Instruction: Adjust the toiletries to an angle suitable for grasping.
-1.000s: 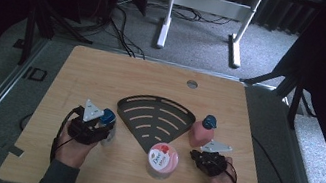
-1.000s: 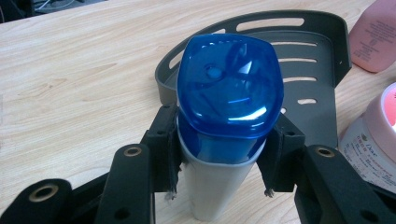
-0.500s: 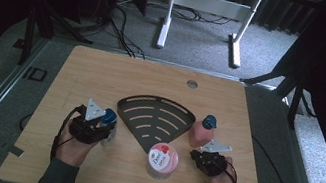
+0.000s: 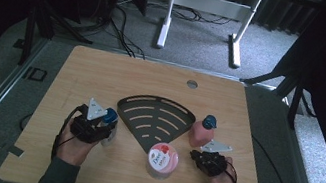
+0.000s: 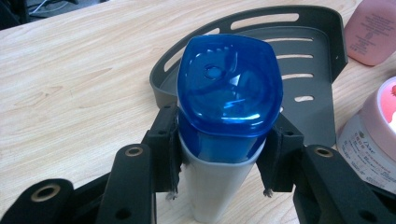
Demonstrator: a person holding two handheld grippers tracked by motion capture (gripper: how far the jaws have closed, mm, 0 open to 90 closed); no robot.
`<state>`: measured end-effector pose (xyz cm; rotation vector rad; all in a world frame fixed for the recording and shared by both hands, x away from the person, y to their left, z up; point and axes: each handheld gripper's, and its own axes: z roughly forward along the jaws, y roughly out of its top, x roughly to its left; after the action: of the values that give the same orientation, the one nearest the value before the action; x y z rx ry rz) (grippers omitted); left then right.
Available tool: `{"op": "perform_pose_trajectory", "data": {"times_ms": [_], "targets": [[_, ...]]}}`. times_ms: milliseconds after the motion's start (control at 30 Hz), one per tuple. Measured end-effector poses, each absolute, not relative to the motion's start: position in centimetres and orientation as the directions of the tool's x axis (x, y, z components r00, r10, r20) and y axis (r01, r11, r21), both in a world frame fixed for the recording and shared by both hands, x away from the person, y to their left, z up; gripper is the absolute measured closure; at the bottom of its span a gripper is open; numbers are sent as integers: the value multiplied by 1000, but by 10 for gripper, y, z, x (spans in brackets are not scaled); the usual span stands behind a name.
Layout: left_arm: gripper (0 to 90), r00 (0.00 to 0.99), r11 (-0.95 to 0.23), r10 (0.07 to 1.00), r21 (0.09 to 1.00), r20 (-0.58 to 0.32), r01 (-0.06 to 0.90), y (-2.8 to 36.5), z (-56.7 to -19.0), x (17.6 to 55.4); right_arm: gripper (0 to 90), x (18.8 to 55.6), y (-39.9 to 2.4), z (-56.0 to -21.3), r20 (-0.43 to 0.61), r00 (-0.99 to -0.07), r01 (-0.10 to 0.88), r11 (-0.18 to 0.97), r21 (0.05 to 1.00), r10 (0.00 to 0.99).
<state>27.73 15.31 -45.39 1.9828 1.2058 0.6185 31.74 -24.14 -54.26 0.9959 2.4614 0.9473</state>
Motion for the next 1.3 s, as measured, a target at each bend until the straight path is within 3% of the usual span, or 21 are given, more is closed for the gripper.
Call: {"op": "perform_pose_trajectory", "data": {"times_ms": [1300], "targets": [[560, 470, -310, 882, 800, 40, 514, 147, -439, 283, 837, 317, -245, -543, -48, -697, 499, 532, 684, 715]]}}
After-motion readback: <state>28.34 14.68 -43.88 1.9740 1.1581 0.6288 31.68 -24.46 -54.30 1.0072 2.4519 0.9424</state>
